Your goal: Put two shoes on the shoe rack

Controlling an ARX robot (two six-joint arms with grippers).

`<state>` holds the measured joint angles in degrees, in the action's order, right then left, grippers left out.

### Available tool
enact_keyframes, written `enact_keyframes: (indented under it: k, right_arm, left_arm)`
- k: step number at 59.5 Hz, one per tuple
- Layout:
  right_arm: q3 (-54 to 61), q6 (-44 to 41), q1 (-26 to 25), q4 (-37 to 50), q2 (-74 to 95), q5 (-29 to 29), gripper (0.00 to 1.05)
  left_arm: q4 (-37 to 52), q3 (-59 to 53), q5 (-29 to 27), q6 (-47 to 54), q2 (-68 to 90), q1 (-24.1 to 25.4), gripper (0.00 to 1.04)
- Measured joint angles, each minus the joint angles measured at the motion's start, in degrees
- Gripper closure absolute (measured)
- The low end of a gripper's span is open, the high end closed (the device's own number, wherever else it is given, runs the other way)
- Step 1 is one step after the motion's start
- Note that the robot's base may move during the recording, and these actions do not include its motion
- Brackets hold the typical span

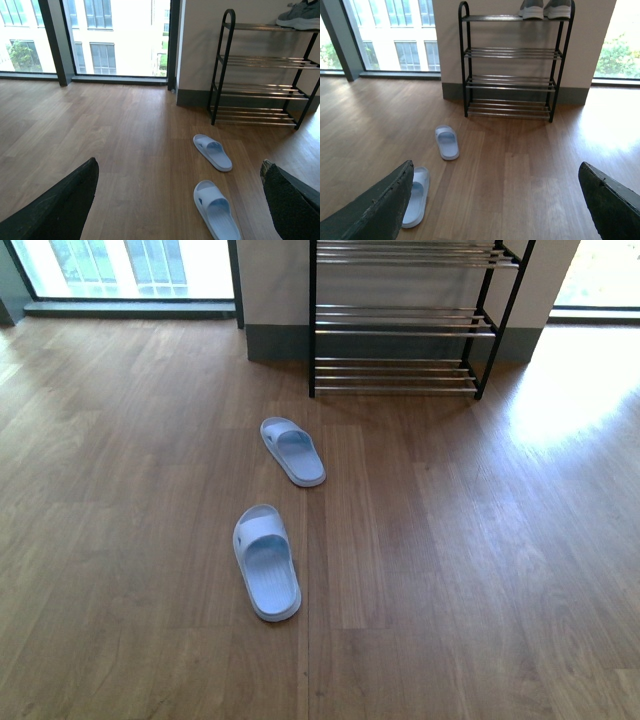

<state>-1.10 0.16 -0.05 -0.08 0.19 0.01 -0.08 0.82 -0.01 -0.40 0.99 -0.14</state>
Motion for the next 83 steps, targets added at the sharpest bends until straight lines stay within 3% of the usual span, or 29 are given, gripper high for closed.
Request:
enact_keyframes:
  k: [83]
  right_arm:
    - [0.0, 0.0, 0.0, 0.0, 0.0, 0.1, 0.09]
  left_arm:
    - [0.0, 0.0, 0.0, 0.0, 0.0, 0.0, 0.09]
